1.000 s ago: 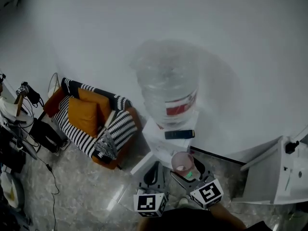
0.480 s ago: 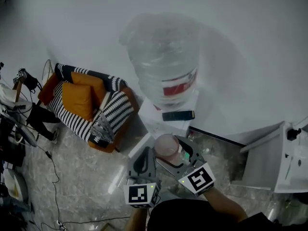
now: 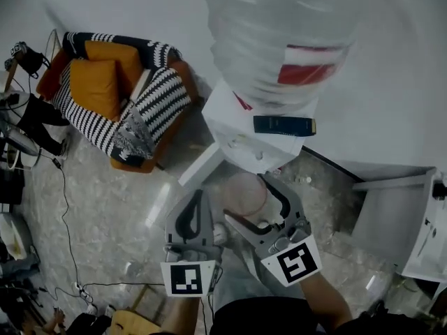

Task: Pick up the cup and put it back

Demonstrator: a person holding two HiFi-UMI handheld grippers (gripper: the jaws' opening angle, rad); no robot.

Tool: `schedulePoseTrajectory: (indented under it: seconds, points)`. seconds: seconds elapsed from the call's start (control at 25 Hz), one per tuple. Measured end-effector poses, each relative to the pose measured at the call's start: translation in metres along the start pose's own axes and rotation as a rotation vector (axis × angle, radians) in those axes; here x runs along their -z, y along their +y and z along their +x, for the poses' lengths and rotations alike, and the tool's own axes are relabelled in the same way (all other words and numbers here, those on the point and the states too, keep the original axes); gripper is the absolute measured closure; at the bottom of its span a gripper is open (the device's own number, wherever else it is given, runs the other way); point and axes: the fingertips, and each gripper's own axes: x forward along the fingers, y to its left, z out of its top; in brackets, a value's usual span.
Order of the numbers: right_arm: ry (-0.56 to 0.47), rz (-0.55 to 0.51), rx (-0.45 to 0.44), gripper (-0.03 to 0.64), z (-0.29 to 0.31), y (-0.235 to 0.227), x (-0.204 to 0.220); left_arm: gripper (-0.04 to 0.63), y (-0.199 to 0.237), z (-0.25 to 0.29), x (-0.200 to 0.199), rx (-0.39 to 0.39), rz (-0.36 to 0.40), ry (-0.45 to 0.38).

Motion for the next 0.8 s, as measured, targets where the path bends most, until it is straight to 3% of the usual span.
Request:
schedulePoseTrajectory:
  seconds: [0.2,0.36,0.48,0.56,0.72,0.8]
  points:
    - [-0.026,0.159,0.005,0.239,0.027,0.002,0.075,0.583,0.012,0.022,0.115,0.068,-0.021,0.126]
    - [-0.004,0.135,-0.032,0.239,0.044,0.008,0.158,0.583,0.019,0.042,0.215,0.108,-0.004,0.168]
    - [0.027,0.144,-0.104,0.239,0.058,0.027,0.240,0.582,0.015,0.052,0.290,0.159,0.171,0.205]
    - [0.074,0.152,-0.184,0.239,0.061,0.038,0.297,0.583,0.003,0.065,0.330,0.198,0.252,0.171]
    - [0.122,0.114,-0.199,0.239,0.066,0.041,0.401,0.583,-0.010,0.084,0.421,0.265,0.130,0.160]
    - [0.150,0.061,-0.176,0.239,0.072,0.036,0.455,0.582,-0.012,0.092,0.470,0.269,0.140,0.153]
